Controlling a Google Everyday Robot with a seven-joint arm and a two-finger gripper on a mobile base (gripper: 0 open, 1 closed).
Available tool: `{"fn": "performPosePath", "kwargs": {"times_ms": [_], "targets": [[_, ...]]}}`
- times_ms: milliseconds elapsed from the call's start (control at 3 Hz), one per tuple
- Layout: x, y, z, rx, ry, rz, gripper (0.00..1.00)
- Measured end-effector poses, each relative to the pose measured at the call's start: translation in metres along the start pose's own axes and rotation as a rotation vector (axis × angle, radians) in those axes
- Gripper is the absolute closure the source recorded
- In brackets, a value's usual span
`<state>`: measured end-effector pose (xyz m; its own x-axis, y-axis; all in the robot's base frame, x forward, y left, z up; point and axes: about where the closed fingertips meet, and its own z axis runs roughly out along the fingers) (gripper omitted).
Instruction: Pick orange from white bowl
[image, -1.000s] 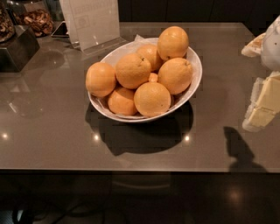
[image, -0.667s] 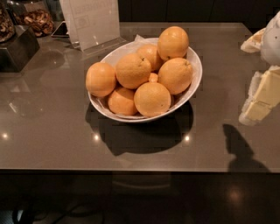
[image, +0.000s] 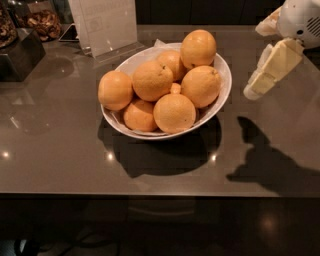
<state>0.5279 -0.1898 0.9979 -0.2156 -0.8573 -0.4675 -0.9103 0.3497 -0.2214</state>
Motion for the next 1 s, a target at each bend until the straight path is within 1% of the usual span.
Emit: {"fn": "performPosePath", "kwargs": {"times_ms": [333, 667, 1000], "targets": [[-0.004, -0.005, -0.002, 0.01, -0.013, -0.002, 0.0], [-0.006, -0.008, 0.002, 0.011, -0.036, 0.013, 0.0], [-0.017, -0.018, 0.025, -0.02, -0.076, 0.04, 0.0]]}}
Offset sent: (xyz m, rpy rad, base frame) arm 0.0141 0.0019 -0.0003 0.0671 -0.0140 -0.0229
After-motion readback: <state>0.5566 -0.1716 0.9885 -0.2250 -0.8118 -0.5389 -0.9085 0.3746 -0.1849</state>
